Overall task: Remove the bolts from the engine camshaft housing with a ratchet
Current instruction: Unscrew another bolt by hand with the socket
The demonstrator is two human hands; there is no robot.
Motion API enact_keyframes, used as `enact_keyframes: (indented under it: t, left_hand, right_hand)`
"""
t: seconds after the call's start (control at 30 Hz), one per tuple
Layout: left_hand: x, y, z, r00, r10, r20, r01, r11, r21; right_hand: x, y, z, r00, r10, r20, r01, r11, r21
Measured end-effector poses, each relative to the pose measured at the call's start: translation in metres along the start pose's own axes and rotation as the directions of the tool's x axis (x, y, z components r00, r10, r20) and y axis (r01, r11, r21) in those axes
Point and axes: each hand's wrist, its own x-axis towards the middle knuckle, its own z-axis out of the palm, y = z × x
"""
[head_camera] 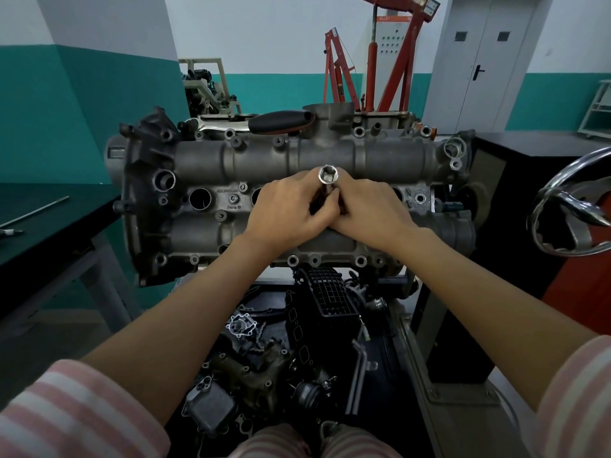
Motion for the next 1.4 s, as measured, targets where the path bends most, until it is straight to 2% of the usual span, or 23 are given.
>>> enact_keyframes:
  t: [0.3,0.4,0.57,0.67,0.87,1.13,1.4]
  left_hand:
    - [0.0013,-0.0014,0.0011,0.999,-0.024,-0.044,0.025,0.999,0.020]
    - [0.0005,0.0002,0.0004,1.000,-0.004,-0.021,0.004,1.000,-0.001]
    - [-0.0001,0.0006,0.0002,1.000,0.017,-0.006,-0.016,0.998,0.056]
    - [-0.0002,-0.0008,0.0018,1.000,0.008,-0.002,-0.008,0.998,0.063]
    - [-0.0001,-0.0057,0.0034,0.998,-0.056,0.010,0.055,0.998,0.015]
    - [0.0006,0.0000,-0.0021,1.000,0.004,0.029,-0.003,0.998,-0.058]
    - [-0.0012,-0.0034,0.0020,0.999,0.006,-0.037,-0.006,1.000,0.000]
  right_hand:
    - [-0.0004,-0.0003,-0.0021,0.999,0.009,0.039,-0.010,0.999,0.031]
    - [-0.0016,-0.0012,-0.0027,0.999,0.001,0.042,-0.001,1.000,0.012]
    - [-0.0007,-0.0036,-0.0030,1.000,0.011,0.015,-0.011,1.000,-0.026]
    - [-0.0010,-0.0040,-0.0033,1.000,0.015,0.024,-0.015,1.000,0.000]
    - [-0.0012,-0.0039,-0.0044,0.998,0.030,0.056,-0.033,0.998,0.045]
    - [-0.0029,-0.0068,-0.0069,0.998,0.036,0.047,-0.036,0.999,0.005]
    - [-0.0025,-0.0097,-0.0085,0.998,0.030,0.060,-0.032,0.999,0.042]
